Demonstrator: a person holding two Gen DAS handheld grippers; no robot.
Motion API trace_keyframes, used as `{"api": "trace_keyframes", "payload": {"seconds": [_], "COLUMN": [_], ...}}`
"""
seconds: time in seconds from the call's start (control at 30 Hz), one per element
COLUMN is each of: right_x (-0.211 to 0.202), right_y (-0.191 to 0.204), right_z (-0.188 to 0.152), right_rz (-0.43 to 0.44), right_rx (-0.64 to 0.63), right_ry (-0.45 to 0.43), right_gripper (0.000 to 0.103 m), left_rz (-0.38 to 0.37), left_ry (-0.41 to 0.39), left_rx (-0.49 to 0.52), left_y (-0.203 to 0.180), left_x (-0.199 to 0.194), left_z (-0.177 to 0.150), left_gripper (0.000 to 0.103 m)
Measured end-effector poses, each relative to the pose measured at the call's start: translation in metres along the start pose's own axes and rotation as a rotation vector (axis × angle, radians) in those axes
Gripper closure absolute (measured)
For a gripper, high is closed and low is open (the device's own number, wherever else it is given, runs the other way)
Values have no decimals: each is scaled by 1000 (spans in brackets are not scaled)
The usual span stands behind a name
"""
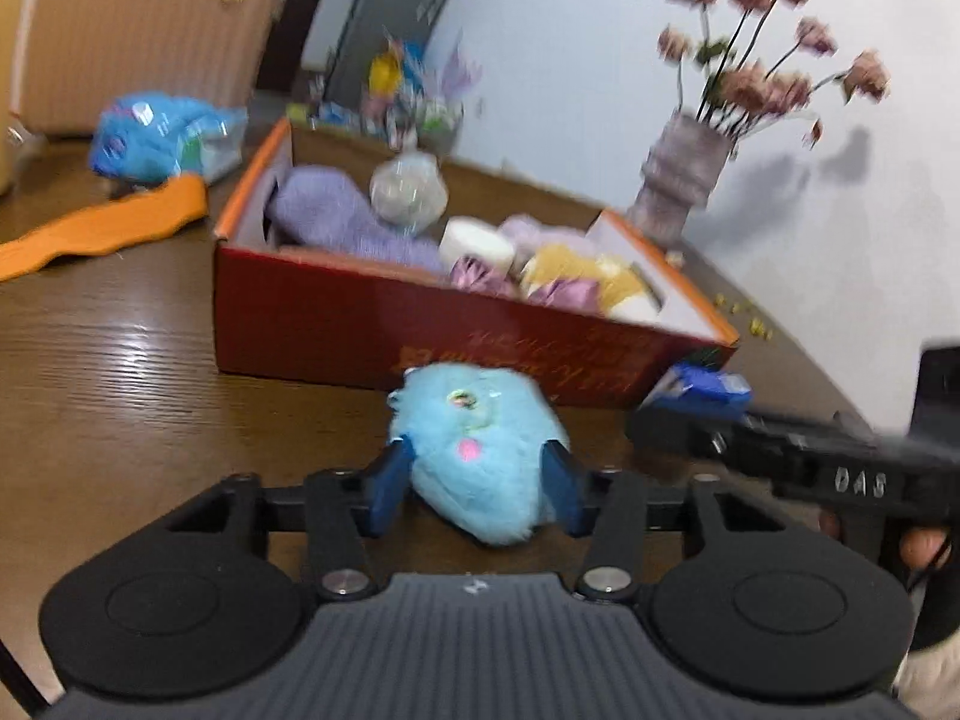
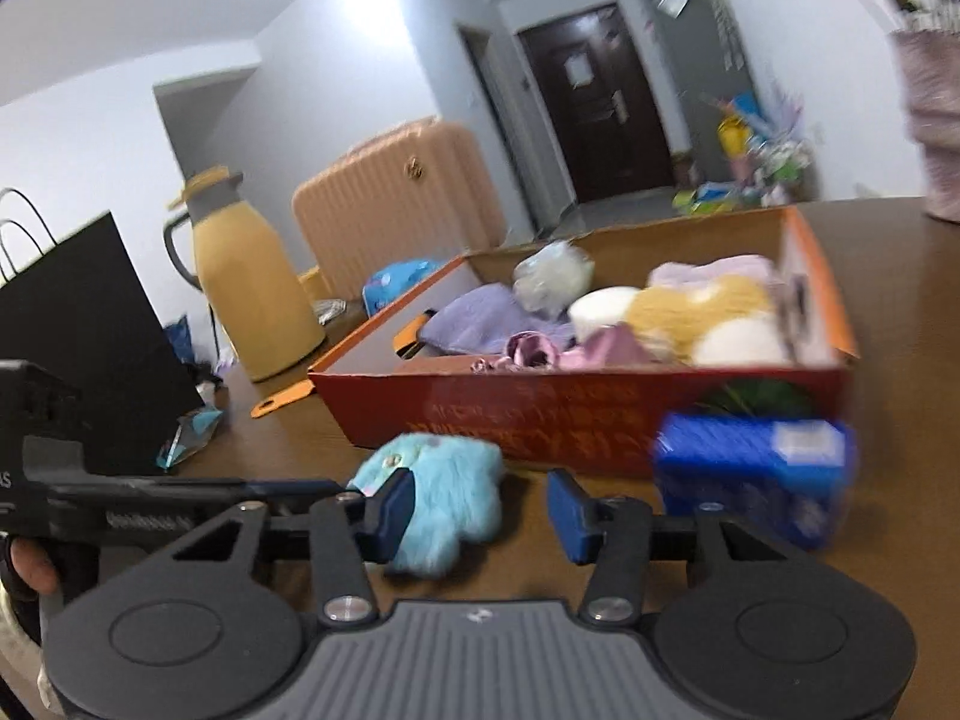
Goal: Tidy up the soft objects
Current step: 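Grasp the blue fluffy plush with both grippers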
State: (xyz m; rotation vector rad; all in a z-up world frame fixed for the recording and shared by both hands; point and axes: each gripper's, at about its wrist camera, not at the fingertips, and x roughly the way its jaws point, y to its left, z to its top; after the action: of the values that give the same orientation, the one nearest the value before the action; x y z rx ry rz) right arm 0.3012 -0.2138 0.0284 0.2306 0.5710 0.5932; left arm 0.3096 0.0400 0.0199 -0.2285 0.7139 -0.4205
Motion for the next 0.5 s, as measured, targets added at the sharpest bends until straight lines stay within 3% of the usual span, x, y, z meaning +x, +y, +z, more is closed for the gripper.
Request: {"api": "trace_keyframes", "payload": {"seconds": [0.1, 0.2, 0.3, 0.5], "right_x": [33, 52, 55, 62], "right_y": [-1, -5, -11, -20], "right_z": [12, 9, 7, 5], "right_rz": [19, 29, 82, 90], "right_rx": [-8, 0, 53, 108], "right_ry": [55, 53, 75, 99], "right_gripper": [55, 68, 66, 61], "left_rz": [-81, -139, -129, -132], "left_ry": [25, 37, 15, 16], "left_rx": [-12, -83, -81, -74], "left_y": [17, 31, 30, 29], "left_x": [13, 17, 12, 14], "left_z": [2, -1, -2, -3], "left_gripper": [62, 61, 61, 64]}}
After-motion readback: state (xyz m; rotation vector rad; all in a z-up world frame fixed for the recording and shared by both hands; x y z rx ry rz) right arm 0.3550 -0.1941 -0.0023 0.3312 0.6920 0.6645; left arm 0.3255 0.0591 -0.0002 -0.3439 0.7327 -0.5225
